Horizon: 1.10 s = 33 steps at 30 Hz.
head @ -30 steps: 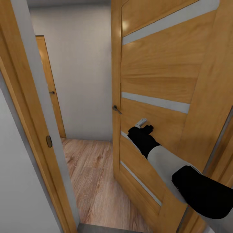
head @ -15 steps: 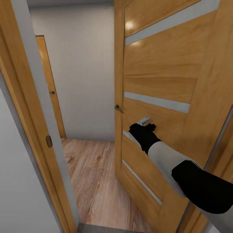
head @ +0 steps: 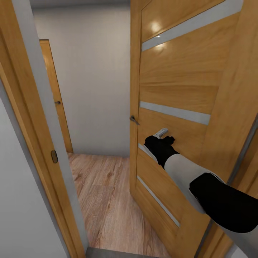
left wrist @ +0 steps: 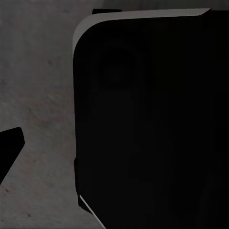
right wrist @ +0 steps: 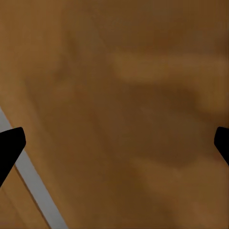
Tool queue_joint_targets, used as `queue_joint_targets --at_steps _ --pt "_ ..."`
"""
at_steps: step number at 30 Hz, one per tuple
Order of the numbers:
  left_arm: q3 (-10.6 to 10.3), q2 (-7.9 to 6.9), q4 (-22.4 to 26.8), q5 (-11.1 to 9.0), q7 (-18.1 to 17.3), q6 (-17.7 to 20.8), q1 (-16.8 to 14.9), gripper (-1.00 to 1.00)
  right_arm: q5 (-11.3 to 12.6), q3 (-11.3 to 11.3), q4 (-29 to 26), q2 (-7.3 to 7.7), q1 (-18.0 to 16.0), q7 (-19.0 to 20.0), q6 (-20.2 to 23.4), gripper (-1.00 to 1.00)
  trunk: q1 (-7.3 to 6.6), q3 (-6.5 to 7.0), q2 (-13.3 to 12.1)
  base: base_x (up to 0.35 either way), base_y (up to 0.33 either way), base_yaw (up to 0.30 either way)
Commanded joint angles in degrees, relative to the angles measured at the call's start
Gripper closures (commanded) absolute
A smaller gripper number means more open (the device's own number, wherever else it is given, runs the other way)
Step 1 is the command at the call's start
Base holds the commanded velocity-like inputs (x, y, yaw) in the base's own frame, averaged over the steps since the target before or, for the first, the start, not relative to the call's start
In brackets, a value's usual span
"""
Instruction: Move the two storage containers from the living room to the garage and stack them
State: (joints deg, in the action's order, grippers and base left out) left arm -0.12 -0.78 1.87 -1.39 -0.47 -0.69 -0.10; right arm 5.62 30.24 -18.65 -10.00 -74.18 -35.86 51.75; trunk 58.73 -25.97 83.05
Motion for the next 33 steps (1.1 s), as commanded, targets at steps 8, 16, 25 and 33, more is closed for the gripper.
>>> queue_joint_targets --at_steps 8,16,25,33 --pt "-0.06 -0.01 0.06 -0.16 -0.05 -0.10 0.02 -1.00 -0.52 0.40 1.91 0.00 -0.08 -0.62 0.81 -1.00 0.00 -0.06 0.03 0.000 0.000 0.000" --pt "-0.01 -0.01 0.06 -0.14 -0.05 -0.07 0.02 -1.00 1.36 0.31 0.73 0.00 -0.08 -0.47 1.04 -1.00 0.00 -0.06 0.03 0.000 0.000 0.000" --pt "-0.05 -0.01 0.06 -0.15 -0.05 -0.06 0.02 -1.00 10.02 0.41 -7.87 0.00 -0.01 -0.09 1.83 -1.00 0.00 -0.06 0.03 0.000 0.000 0.000" --pt "-0.03 -0.01 0.06 -0.12 -0.05 -0.05 0.02 -1.00 19.93 0.59 -13.42 0.00 0.19 2.14 0.92 -1.00 0.00 -0.06 0.03 0.000 0.000 0.000"
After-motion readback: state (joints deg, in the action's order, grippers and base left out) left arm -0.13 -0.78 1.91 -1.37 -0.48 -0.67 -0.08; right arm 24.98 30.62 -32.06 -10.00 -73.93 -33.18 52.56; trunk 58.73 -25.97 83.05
